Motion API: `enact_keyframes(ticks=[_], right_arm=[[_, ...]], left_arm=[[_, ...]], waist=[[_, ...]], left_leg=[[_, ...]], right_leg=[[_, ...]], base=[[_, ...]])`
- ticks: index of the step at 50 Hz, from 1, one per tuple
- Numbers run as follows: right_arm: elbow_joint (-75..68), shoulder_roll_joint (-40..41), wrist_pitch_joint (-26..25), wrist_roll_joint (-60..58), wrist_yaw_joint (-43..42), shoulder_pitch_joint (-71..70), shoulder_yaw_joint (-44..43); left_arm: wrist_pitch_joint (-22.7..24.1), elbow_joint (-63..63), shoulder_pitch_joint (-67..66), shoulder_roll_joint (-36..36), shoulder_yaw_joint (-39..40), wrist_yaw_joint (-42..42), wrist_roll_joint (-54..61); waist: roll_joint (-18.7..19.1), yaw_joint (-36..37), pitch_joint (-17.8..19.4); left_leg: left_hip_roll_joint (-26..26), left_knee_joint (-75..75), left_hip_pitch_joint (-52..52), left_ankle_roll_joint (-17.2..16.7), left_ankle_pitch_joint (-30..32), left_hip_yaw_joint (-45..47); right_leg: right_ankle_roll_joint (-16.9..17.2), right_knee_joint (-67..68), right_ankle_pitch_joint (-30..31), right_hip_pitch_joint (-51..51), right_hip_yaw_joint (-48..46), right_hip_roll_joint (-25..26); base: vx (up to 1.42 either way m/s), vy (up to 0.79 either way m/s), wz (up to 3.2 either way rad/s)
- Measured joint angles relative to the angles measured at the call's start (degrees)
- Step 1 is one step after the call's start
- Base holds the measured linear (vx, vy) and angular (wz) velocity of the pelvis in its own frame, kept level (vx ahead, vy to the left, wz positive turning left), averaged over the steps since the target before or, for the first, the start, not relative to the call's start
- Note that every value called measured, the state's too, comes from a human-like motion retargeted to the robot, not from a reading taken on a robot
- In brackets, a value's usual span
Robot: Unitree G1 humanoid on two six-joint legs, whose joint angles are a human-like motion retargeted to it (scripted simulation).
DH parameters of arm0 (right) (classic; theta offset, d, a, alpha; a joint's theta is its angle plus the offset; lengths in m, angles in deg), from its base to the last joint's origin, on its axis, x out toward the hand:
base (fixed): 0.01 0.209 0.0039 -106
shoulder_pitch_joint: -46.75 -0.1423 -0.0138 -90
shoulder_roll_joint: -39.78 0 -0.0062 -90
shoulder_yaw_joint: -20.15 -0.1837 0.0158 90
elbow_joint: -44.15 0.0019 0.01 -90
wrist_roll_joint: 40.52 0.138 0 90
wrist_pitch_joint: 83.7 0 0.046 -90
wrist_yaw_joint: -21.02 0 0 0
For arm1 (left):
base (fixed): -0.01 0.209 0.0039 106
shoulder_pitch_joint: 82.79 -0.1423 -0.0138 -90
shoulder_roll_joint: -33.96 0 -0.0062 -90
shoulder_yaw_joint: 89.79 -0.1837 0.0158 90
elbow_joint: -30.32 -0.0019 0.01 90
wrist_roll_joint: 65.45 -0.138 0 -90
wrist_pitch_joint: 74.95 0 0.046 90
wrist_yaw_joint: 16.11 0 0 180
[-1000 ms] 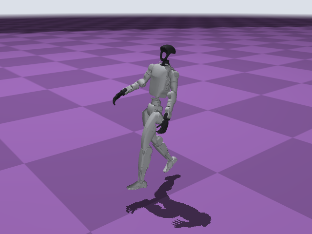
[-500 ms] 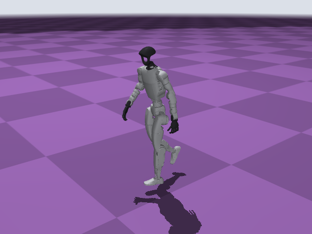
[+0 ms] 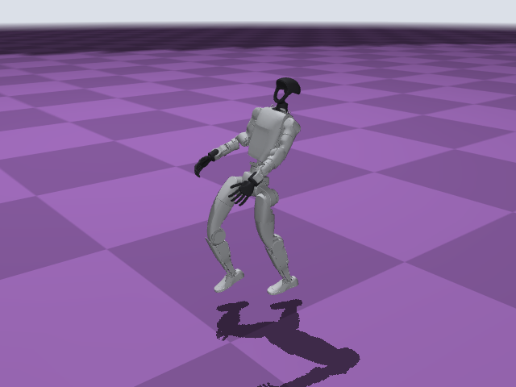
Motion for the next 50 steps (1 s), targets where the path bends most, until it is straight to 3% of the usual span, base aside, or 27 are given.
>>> enact_keyframes(ticks=[3, 8, 11, 16, 18, 22, 27, 30, 33, 36, 41, 45, 50], right_arm=[[-0.2, 0.2, -0.2, 1.2, -0.1, -1.2, -0.3], [0.2, 0.4, -0.5, 2.6, -0.7, -1.6, -0.4], [0.5, 0.2, -1.1, 3.5, -1.7, -1.7, -0.8], [1.0, -0.2, -2.2, 5.5, -4.3, -0.9, -1.8], [1.2, -0.5, -2.4, 6.4, -5.4, -0.4, -2.3], [1.6, -1.2, -1.6, 8.4, -7.3, 0.6, -3.3], [2.2, -2.0, 0.1, 9.8, -8.4, 2.5, -4.3], [2.4, -2.5, 0.3, 10.2, -8.6, 3.3, -4.3], [2.5, -2.9, -0.1, 10.3, -8.6, 4.2, -3.5], [2.2, -3.4, -0.5, 9.9, -8.2, 4.5, -2.2], [1.0, -3.9, -0.7, 8.0, -6.5, 2.7, 1.7], [0.2, -4.2, -0.9, 5.3, -4.5, -1.1, 5.4], [0.4, -4.2, -0.9, 1.7, -2.0, -6.9, 8.7]], left_arm=[[1.1, 4.5, 0.2, -0.1, -0.5, 1.0, 2.5], [2.9, 11.5, -2.2, -0.6, -1.7, 1.2, 8.3], [3.3, 14.7, -3.9, -1.0, -2.2, 0.4, 12.0], [3.6, 17.5, -6.4, -0.9, -3.1, -2.1, 17.2], [3.6, 17.7, -7.3, -0.6, -3.5, -3.3, 18.7], [4.2, 16.6, -9.8, 0.7, -3.9, -4.8, 20.7], [5.3, 12.9, -15.0, 2.8, -4.4, -3.2, 21.5], [4.9, 10.4, -18.2, 3.6, -4.8, -1.0, 20.0], [3.9, 8.9, -21.5, 3.5, -5.5, 0.7, 17.4], [3.0, 8.1, -24.4, 3.1, -5.8, 1.7, 15.0], [2.2, 7.5, -27.4, 2.1, -5.0, 3.1, 12.3], [1.1, 6.5, -27.6, 1.5, -3.4, 4.4, 10.4], [-0.1, 4.5, -25.2, 0.4, -1.7, 5.0, 7.4]], waist=[[-0.3, -1.2, 0.4], [-1.1, -2.9, 2.7], [-2.1, -3.4, 6.1], [-3.4, -3.3, 13.6], [-2.8, -3.0, 16.6], [0.3, -3.0, 21.4], [3.8, -4.4, 23.7], [3.5, -4.7, 23.5], [1.4, -4.3, 21.6], [-0.7, -3.2, 18.3], [-3.6, 0.3, 13.2], [-4.7, 4.2, 10.5], [-4.5, 9.6, 8.5]], left_leg=[[0.1, 1.0, 0.5, -0.7, -0.6, -1.8], [0.2, 0.6, 0.3, -1.3, -1.4, -5.7], [-0.4, 0.2, -0.2, -1.4, -1.6, -8.6], [-1.3, -1.3, -1.2, -0.8, -2.3, -12.9], [-1.0, -2.4, -2.1, -0.6, -2.7, -14.0], [0.9, -4.4, -4.5, -1.0, -2.4, -15.7], [1.8, -2.5, -8.9, -3.0, 3.0, -16.3], [-0.5, 4.3, -12.7, -3.8, 6.8, -13.4], [-4.6, 18.4, -19.8, -2.3, 5.9, -6.7], [-6.5, 34.6, -29.1, 1.5, 1.0, 2.2], [-5.0, 52.7, -40.8, 8.6, -7.4, 14.6], [-3.3, 57.1, -45.6, 10.8, -10.1, 19.2], [-0.3, 50.7, -46.4, 10.3, -8.6, 21.8]], right_leg=[[1.0, -6.7, 2.4, -1.7, -0.6, -0.6], [3.6, -22.6, 12.8, -2.8, 0.6, -0.8], [5.2, -32.5, 19.3, -2.0, 3.6, -1.1], [7.2, -43.9, 24.6, -0.5, 9.3, -1.5], [7.0, -45.5, 23.9, -0.6, 8.8, -1.7], [5.5, -46.8, 16.2, -1.9, 5.8, -1.1], [5.5, -47.5, 12.6, -3.4, 4.8, 0.0], [5.8, -47.5, 11.2, -2.5, 6.0, -0.2], [5.9, -47.2, 10.0, -0.4, 7.8, -1.2], [5.6, -46.0, 8.9, 1.9, 9.2, -1.9], [4.3, -42.9, 7.0, 7.8, 10.9, -1.3], [3.8, -40.1, 5.0, 14.6, 11.9, 0.7], [4.8, -37.4, 2.8, 24.7, 12.5, 3.3]], base=[[0.29, -0.05, 0.49], [0.27, -0.07, 0.57], [0.28, -0.10, 0.64], [0.32, -0.13, 0.61], [0.36, -0.15, 0.41], [0.39, -0.18, 0.32], [0.45, -0.21, 0.11], [0.49, -0.23, -0.21], [0.50, -0.22, -0.36], [0.49, -0.18, -0.40], [0.49, -0.13, -0.55], [0.49, -0.09, -0.71], [0.47, -0.04, -0.69]])
